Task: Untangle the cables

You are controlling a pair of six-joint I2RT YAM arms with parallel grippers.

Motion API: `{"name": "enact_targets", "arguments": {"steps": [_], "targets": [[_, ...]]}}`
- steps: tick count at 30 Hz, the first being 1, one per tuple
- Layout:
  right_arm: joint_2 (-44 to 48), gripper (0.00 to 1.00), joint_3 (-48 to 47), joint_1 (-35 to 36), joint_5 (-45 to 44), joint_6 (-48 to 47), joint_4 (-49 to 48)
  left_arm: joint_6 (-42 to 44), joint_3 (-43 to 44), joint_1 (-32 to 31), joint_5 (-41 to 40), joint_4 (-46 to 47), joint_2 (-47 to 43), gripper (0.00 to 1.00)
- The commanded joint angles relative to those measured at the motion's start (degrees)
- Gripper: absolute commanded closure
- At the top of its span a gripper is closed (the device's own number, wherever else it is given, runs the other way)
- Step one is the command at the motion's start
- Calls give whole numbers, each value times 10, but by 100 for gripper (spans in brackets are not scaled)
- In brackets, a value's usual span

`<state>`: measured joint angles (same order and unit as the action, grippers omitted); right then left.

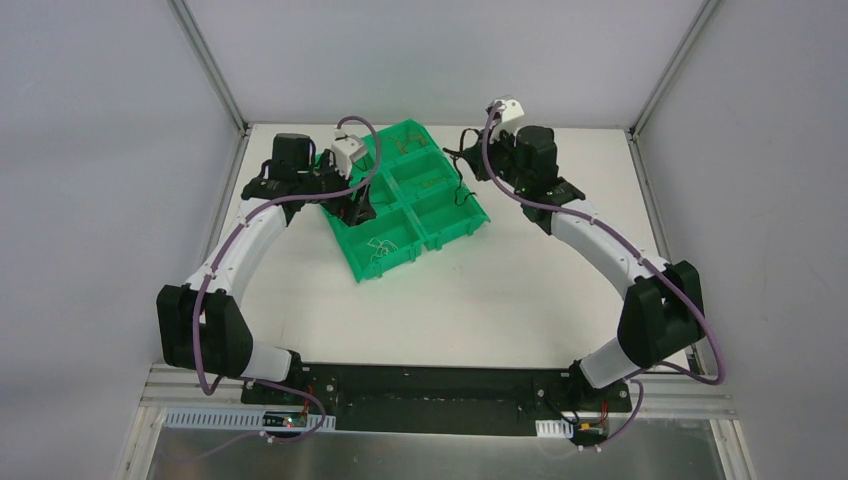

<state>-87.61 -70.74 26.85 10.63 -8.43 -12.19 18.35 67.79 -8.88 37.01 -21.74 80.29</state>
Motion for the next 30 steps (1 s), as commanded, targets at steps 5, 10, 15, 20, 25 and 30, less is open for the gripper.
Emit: {"name": "enact_targets", "arguments": {"steps": [5,10,15,20,25,30], "targets": [[-8,100,65,36,-51,-57,-95,-5,7,11,-2,16,-5,9],[16,100,93,75,-54,-25,-66,-1,6,14,-4,18,-7,9],[19,100,102,87,-61,9,-48,1,5,15,-1,19,-8,9],[18,100,100,85,-49,30,-34,4,6,16,1,19,-8,9],[29,100,120,85,-19,38,-19,7,7,18,-2,19,-8,8],[9,100,107,70,-45,47,5,9,4,20,-2,18,-7,8]]}}
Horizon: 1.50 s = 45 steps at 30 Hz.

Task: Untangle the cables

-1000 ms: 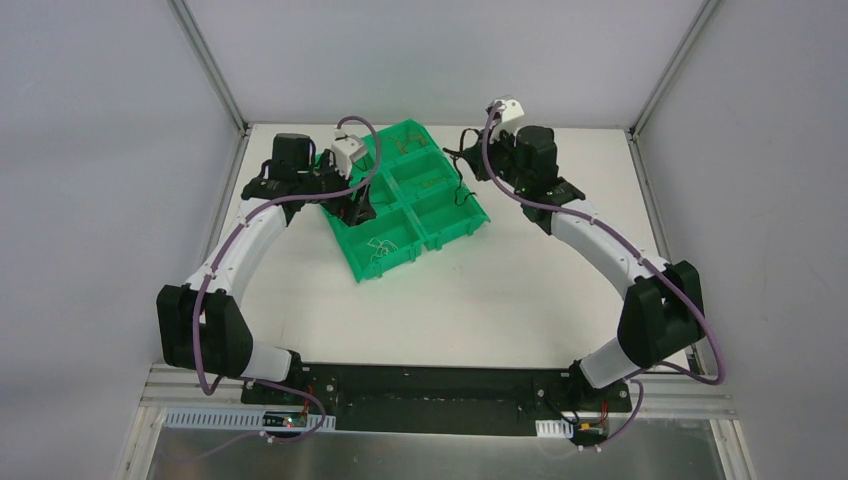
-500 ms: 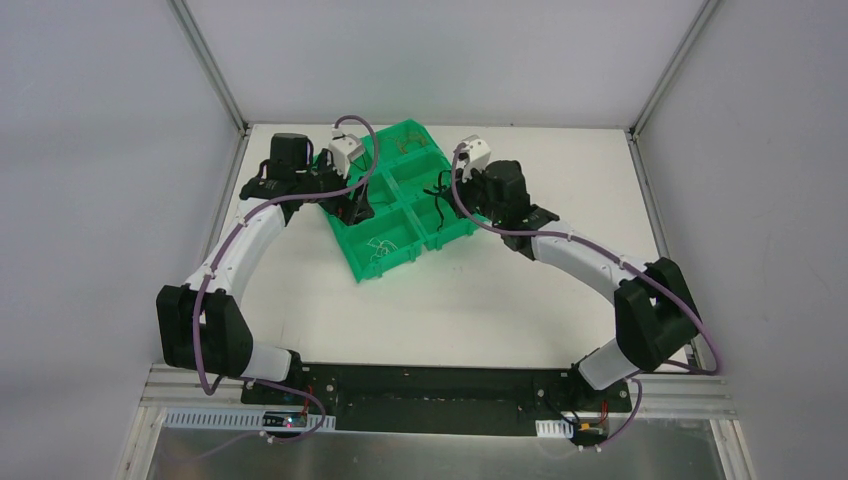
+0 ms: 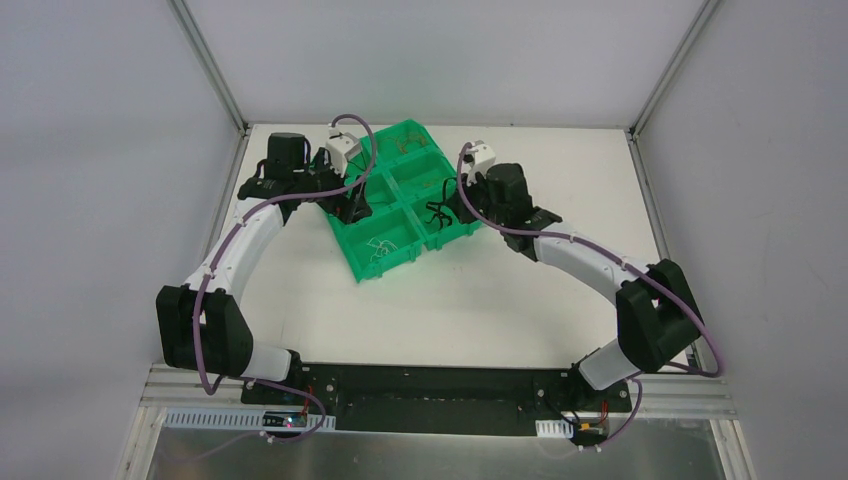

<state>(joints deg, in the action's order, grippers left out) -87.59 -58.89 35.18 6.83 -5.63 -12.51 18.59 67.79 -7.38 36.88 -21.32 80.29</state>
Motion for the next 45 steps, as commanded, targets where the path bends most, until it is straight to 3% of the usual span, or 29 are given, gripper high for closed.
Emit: {"name": "enact_targets", "arguments": {"steps": [1,4,12,18,22,26,32,35,38,40,45], "targets": [[-1,100,-17,-18,-9,20,19,6,4,5,0,14,-6,8],[-35,97,-35,-31,-12,15,53,3,8,5,-1,14,-2,8],[-59,61,-109,-78,32,42,97,1,6,5,-14,12,-7,7],[-32,49,-135,-111,71,33,121,-28,25,6,-34,-15,4,1],[-8,29,-137,-142,90,19,157,-61,86,11,-65,-82,29,1],[16,3,-148,-182,106,-3,198,-84,220,28,-99,-207,86,1],[35,0,-158,-251,129,-7,250,-122,422,95,-140,-327,205,1],[44,1,-153,-283,122,7,264,-169,465,146,-129,-338,236,1],[52,1,-143,-309,89,16,293,-220,468,189,-145,-332,244,1],[53,1,-138,-334,111,4,326,-236,453,212,-158,-333,244,1],[61,0,-90,-381,134,-17,382,-260,346,251,-161,-333,211,1]]}}
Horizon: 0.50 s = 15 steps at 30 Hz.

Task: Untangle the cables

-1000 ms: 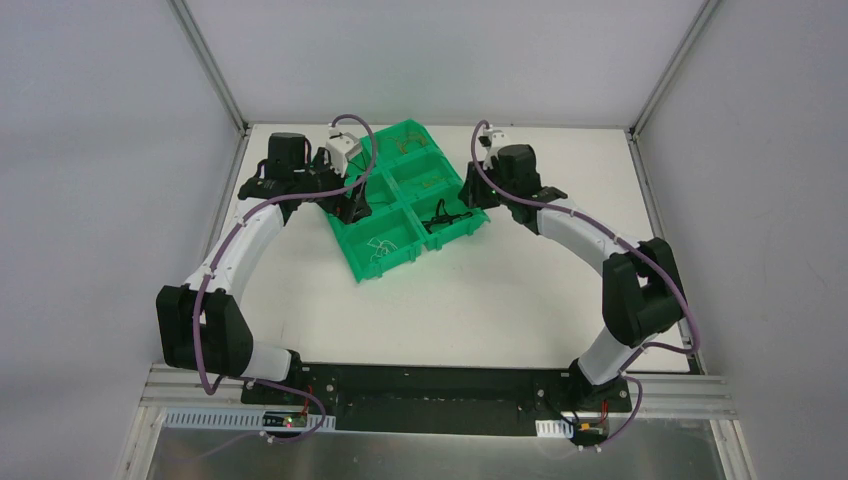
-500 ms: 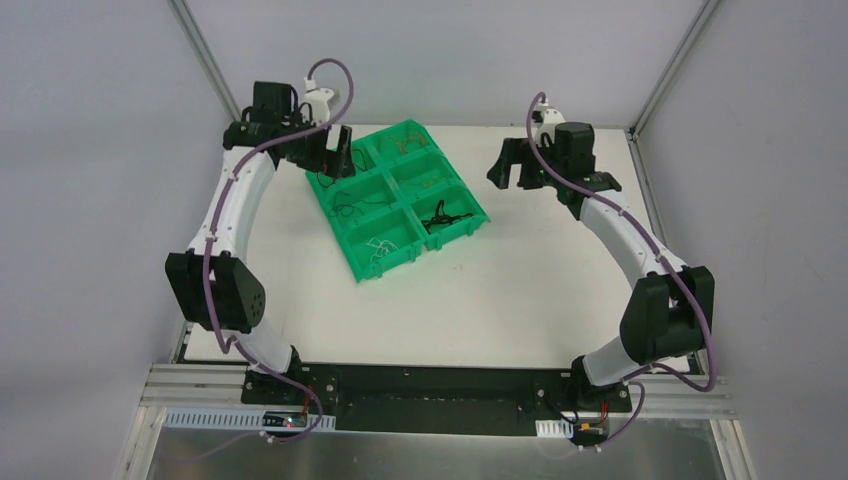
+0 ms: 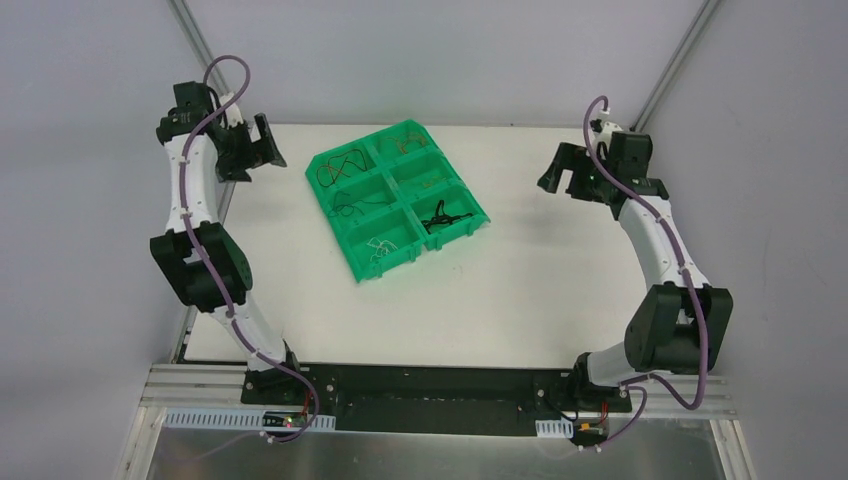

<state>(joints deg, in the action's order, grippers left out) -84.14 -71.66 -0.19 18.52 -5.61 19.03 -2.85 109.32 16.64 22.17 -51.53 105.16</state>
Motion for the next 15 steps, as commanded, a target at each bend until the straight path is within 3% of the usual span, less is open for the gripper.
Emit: {"name": "enact_targets", "arguments": {"steps": [1,7,15], "targets": [[33,1,54,-30,15,-21,66,-43,-94,11,-15,-31,-50,1],[57,1,112,-31,16,-25,61,-40,-211,11,-16,-7,-121,1],[37,1,93,-31,38,-11,50,-39,-236,11,-7,1,-170,1]]}}
